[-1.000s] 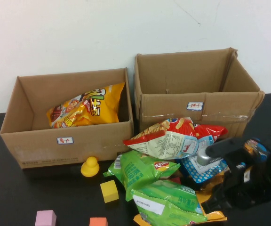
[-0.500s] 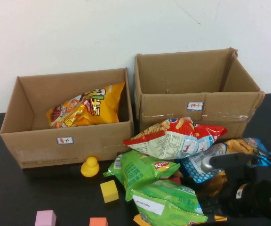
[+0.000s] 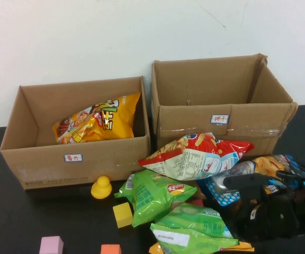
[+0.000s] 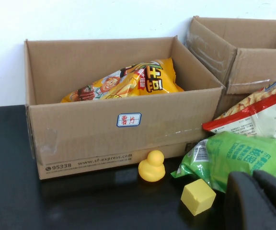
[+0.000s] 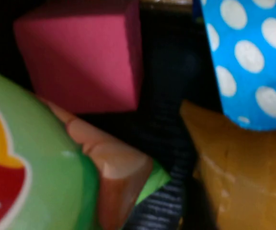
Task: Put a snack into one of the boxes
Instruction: Pick up the biscuit, then place the biscuit in the biscuit box
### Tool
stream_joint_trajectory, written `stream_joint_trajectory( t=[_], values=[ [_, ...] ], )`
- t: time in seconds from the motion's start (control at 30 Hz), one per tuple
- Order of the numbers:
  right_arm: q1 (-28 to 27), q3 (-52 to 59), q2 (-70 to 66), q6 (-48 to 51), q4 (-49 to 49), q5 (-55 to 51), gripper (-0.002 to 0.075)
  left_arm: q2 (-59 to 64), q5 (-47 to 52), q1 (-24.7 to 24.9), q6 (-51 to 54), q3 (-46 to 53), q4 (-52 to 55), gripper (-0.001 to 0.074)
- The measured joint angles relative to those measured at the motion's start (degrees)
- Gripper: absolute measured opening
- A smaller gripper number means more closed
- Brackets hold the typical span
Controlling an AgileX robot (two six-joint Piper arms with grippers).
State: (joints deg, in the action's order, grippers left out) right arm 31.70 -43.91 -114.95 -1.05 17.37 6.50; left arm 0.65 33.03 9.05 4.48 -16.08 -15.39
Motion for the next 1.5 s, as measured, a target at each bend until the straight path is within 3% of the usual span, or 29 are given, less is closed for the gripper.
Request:
stream_joint_trajectory(
  t=[0.07,0.47,0.63,0.77,0.93,1.27,1.5],
  values=[
    [0.00,0.02,0.81,-0.15,0.00,-1.79,0.0336,0.00,0.00,0.00,0.00,0.00,0.00,-0.0001],
    [0.00,0.34,23.39,0.60,-6.58,-20.76,0.0335,0.00,0.00,0.00,0.72,0.00,0.00,-0.0001],
    [-0.45,-0.39,35.83,2.53,-11.44,-22.14,0.0335,0.00,0.00,0.00,1.06,0.00,0.00,-0.0003],
    [-3.52,-7.47,38.41,3.81,-14.89,-22.89,0.0335,0.00,0.00,0.00,1.06,0.00,0.00,-0.0003],
    [-6.36,-21.14,33.37,6.10,-18.46,-25.34,0.0335,0.00,0.00,0.00,1.06,0.00,0.00,-0.0003],
    [-8.51,-52.55,6.58,7.96,-19.49,-31.85,0.0339,0.00,0.00,0.00,1.30,0.00,0.00,-0.0003],
    [-10.03,-66.34,-8.84,7.15,-19.27,-36.73,0.0471,0.00,0.00,0.00,1.30,0.00,0.00,-0.0003]
  ],
)
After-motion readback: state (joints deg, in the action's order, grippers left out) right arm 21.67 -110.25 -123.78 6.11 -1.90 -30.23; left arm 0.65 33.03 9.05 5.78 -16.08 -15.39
